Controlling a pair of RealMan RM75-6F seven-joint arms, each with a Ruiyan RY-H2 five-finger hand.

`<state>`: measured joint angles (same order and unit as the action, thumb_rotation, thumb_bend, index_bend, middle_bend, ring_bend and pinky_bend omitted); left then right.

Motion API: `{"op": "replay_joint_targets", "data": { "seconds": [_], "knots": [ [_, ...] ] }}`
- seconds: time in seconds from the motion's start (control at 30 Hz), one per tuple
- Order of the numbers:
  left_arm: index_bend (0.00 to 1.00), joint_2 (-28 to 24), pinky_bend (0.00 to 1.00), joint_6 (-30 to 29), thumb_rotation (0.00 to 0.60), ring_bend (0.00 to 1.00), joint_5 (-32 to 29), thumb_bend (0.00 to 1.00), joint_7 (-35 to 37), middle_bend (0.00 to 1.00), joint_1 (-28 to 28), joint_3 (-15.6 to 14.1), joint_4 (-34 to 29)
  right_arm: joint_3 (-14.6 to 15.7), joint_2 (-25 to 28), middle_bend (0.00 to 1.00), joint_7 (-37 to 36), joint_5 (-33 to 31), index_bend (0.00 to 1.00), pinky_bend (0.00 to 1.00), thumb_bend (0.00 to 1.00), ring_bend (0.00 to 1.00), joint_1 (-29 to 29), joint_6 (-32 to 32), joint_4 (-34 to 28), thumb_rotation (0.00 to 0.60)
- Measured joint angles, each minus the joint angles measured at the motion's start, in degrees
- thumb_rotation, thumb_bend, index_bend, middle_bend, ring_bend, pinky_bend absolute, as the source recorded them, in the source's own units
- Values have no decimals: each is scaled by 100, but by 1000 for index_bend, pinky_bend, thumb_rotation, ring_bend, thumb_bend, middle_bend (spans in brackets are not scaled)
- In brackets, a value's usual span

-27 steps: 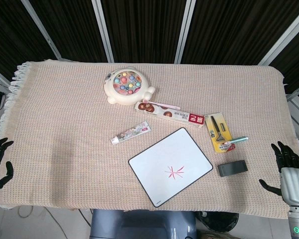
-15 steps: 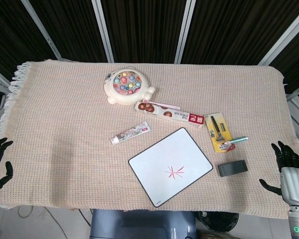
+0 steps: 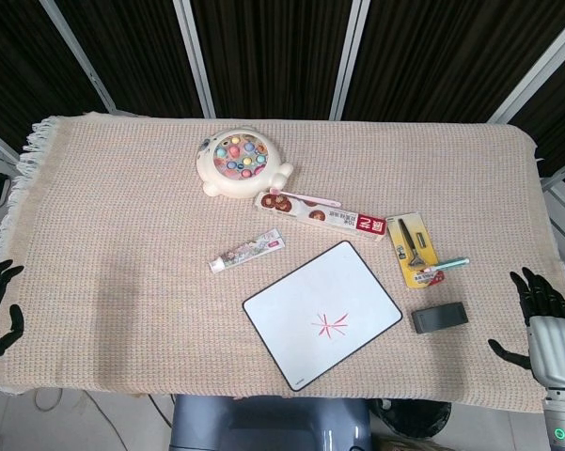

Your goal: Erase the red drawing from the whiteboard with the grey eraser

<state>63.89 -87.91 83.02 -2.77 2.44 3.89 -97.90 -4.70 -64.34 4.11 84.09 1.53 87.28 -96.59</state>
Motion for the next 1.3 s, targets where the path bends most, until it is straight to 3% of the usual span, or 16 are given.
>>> {"op": "replay_joint_targets", "data": {
  "seconds": [0.27, 0.6, 0.83, 1.3],
  "knots": [
    [160, 5, 0, -2, 600, 23, -24, 637, 5, 88, 8, 25, -3, 242, 260, 0, -558, 302, 0, 136, 78, 0, 114, -419, -19, 600],
    [161, 35, 0, 42, 600, 23, -50, 638, -65, 88, 31, 27, 16, 408, 470, 44, -850, 455, 0, 136, 104, 15, 715, -1564, 171, 600],
    [160, 39, 0, 36, 600, 23, -78, 637, -78, 88, 34, 48, 27, 379, 266, 134, -883, 498, 57, 137, 178, 92, 1201, -2164, 618, 600],
    [161, 74, 0, 22, 600, 23, -69, 638, -161, 88, 30, 35, 52, 409, -324, 237, -990, 649, 214, 136, 318, 183, 1519, -2383, 1414, 600]
  ]
}}
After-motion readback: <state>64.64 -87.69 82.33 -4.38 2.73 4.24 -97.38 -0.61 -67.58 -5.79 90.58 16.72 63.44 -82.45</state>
